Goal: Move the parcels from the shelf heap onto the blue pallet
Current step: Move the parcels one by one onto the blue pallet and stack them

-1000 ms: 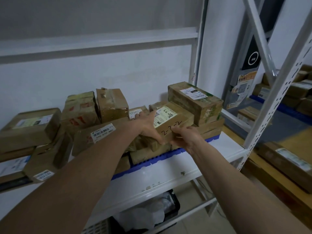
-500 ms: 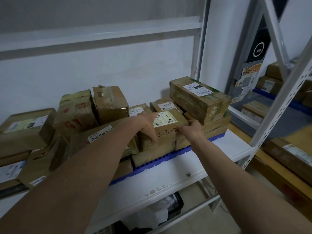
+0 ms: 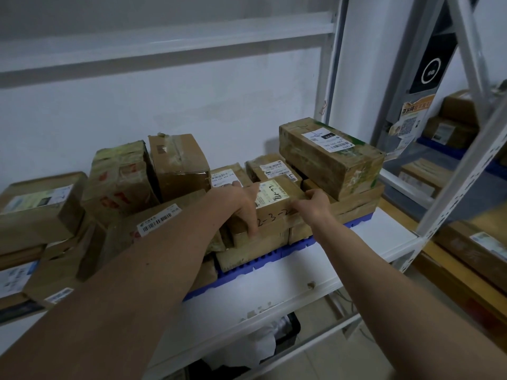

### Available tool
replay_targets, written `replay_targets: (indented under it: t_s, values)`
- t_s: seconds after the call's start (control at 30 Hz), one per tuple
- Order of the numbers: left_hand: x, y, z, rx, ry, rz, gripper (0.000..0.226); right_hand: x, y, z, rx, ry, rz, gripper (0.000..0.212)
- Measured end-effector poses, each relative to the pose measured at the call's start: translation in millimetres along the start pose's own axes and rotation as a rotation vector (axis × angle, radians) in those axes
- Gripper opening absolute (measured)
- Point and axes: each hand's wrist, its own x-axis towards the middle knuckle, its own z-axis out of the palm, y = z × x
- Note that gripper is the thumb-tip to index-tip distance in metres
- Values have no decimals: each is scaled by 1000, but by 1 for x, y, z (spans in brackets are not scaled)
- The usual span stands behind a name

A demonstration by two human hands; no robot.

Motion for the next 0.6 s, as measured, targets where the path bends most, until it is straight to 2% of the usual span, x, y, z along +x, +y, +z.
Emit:
replay_targets:
  t_s: [0.2,0.47,0.6]
  values:
    - [11,14,-2,-78,51,66,133,10,2,-10,-63,77,-2,58]
    - [21,23,-2,-24,61,52,130,16,7,-17,-172,61,-30,58]
    - [26,26,-1,-50,80,60,127,19,7,-17,-268,69,-69,50]
